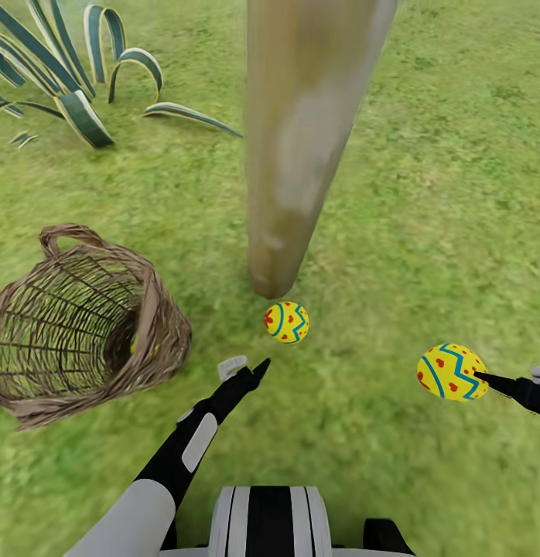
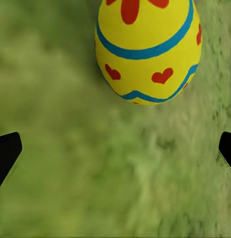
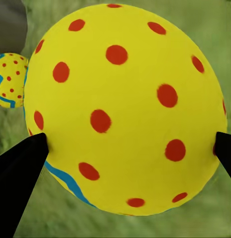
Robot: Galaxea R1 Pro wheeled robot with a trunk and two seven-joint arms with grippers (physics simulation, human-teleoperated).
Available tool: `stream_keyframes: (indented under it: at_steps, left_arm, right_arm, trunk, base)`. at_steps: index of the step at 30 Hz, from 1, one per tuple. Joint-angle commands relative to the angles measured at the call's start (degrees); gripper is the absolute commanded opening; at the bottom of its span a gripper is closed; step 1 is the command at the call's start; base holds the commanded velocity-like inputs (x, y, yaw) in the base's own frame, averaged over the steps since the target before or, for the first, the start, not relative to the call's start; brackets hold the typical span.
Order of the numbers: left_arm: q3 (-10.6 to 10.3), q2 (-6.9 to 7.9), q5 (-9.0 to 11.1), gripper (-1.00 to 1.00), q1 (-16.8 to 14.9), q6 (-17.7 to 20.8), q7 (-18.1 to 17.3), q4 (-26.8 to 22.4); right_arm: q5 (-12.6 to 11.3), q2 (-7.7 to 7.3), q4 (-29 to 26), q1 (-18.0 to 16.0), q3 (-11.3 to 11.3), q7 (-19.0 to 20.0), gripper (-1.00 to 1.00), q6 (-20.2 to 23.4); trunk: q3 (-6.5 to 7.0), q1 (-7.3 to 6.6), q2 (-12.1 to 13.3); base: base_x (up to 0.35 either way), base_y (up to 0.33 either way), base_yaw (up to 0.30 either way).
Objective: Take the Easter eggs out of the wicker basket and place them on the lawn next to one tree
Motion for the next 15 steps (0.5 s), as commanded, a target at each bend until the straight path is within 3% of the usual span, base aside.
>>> stream_keyframes:
  at_steps: [1,4,9,15]
  left_arm:
    - [-0.1,0.0,0.8,1.0,0.0,0.2,-0.1,0.0]
    - [-0.1,0.0,2.2,1.0,0.0,0.2,-0.1,0.0]
    - [-0.2,0.0,2.5,1.0,0.0,0.2,-0.1,0.0]
    - [-0.2,0.0,2.5,1.0,0.0,0.2,-0.1,0.1]
  right_arm:
    - [-0.6,-0.05,0.0,0.0,0.5,0.1,-1.0,0.6]
    - [-0.6,-0.05,0.0,0.0,0.5,0.1,-1.0,0.6]
    - [-0.6,-0.05,0.0,0.0,0.5,0.1,-1.0,0.6]
    - [-0.6,-0.05,0.0,0.0,0.5,0.1,-1.0,0.6]
  trunk:
    - [0.2,-0.03,0.0]
    - [0.86,-0.11,0.0]
    - [1.97,-0.24,0.1]
    - [2.19,-0.26,0.1]
  base:
    - [0.0,0.0,0.292]
    - [0.0,0.0,0.292]
    - [0.0,0.0,0.291]
    - [0.0,-0.005,0.043]
